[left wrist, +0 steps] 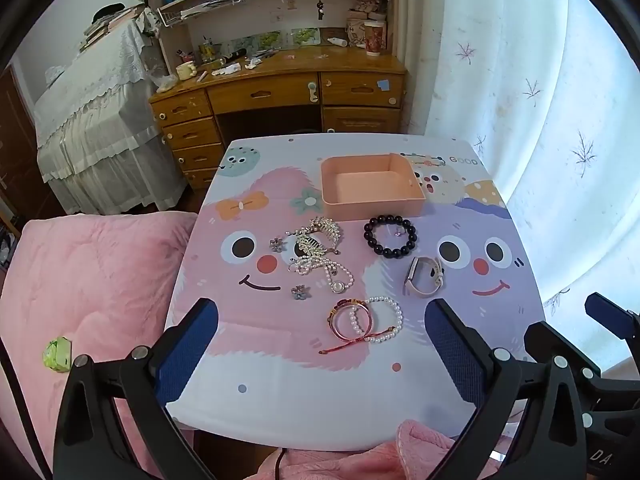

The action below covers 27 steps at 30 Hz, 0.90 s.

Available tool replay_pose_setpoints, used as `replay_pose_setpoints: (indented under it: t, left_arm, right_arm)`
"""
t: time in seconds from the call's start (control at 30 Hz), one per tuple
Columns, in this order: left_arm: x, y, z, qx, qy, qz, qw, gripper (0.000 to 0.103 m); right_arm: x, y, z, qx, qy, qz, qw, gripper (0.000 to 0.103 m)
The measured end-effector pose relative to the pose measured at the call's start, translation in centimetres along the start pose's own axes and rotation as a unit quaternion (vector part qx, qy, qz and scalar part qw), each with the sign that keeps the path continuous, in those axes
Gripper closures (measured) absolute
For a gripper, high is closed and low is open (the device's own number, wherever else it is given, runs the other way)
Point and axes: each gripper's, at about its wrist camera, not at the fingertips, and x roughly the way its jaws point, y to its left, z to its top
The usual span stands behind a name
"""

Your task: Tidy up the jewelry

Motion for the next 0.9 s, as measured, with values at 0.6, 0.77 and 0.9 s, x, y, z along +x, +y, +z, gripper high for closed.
replay_pose_setpoints:
  t: [0.6, 0.77, 0.9]
  left_arm:
    - [0.23, -0.19, 0.34, 0.008, 0.008, -0.003, 0.9999, 0.001]
    - [-0.11, -0.34, -0.09, 0.010, 0.007, -0.005, 0.9999, 0.001]
    - [-0.22, -0.28, -0.14, 0.008, 0.008, -0.007, 0.9999, 0.001]
  right_arm:
    - [-0.23, 0.38, -0.16, 0.001, 0.000, 0.008, 1.000, 0.007]
    - [0.02, 0.11, -0.05, 0.000, 0.000, 0.010, 1.000, 0.007]
    - [-0.25, 0.56, -0.23, 0.000, 0.000, 0.011, 1.000, 0.007]
